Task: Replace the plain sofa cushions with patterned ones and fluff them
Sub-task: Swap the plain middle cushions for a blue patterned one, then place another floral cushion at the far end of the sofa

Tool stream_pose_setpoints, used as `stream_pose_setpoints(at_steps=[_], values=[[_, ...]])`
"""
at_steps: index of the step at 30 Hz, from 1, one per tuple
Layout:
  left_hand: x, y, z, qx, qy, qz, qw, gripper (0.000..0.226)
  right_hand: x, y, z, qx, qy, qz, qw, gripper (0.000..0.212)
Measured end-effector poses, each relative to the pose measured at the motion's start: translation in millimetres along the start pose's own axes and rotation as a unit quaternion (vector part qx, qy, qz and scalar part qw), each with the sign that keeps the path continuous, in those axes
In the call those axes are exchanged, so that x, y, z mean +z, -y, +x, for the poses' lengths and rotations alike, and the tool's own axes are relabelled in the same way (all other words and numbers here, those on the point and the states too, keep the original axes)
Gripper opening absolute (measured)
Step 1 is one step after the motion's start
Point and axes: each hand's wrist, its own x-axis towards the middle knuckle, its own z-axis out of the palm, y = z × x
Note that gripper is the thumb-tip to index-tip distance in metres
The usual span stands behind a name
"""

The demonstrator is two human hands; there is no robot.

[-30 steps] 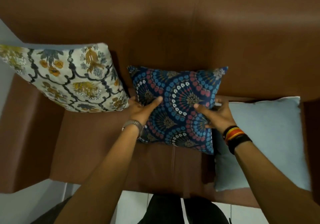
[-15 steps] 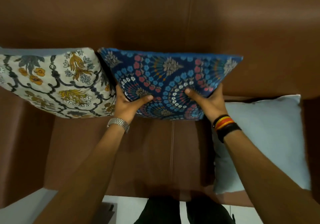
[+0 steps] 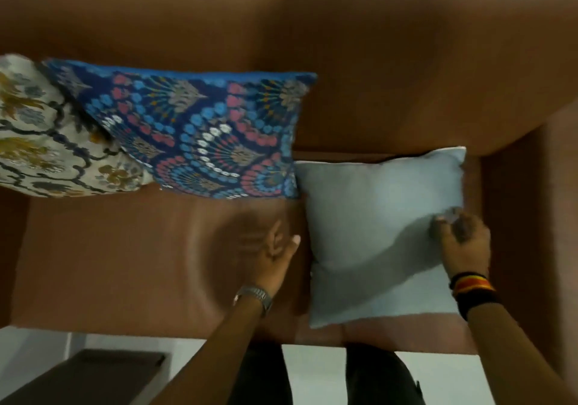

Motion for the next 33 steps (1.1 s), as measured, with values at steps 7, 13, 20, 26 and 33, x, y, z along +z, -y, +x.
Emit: stream_pose_setpoints(at_steps=[7,13,20,26,33], values=[[133.4,-27.5,-31.3,0.002,-0.058,0.064,0.996,0.070,-54.3,-61.9,51.3,0.079,0.248,-0.043,0.965,0.091],[74.7,-71.3,-58.0,-0.086,-0.024,-0.002,0.996,0.047,-141.0,-89.0,75.0,0.055,0.256,0.159,0.952,0.029],[88.1,-114.9,-48.6,-0.016,0.001,0.129,0.992,0.062,-148.4,-35.5,85.2,-0.031,0.303,0.241,0.921,0.040],[132.3,-158.3,-32.3,0.092,-0.088,0.038,0.991,0.095,-138.3,26.4,82.2,-0.123,0.308,0.256,0.908,0.074],[171.1,-174.9,-9.7,0.092,-0.086,0.015,0.992,0.121,-133.6,45.2,115.6,-0.055,0.220,0.227,0.947,0.089]])
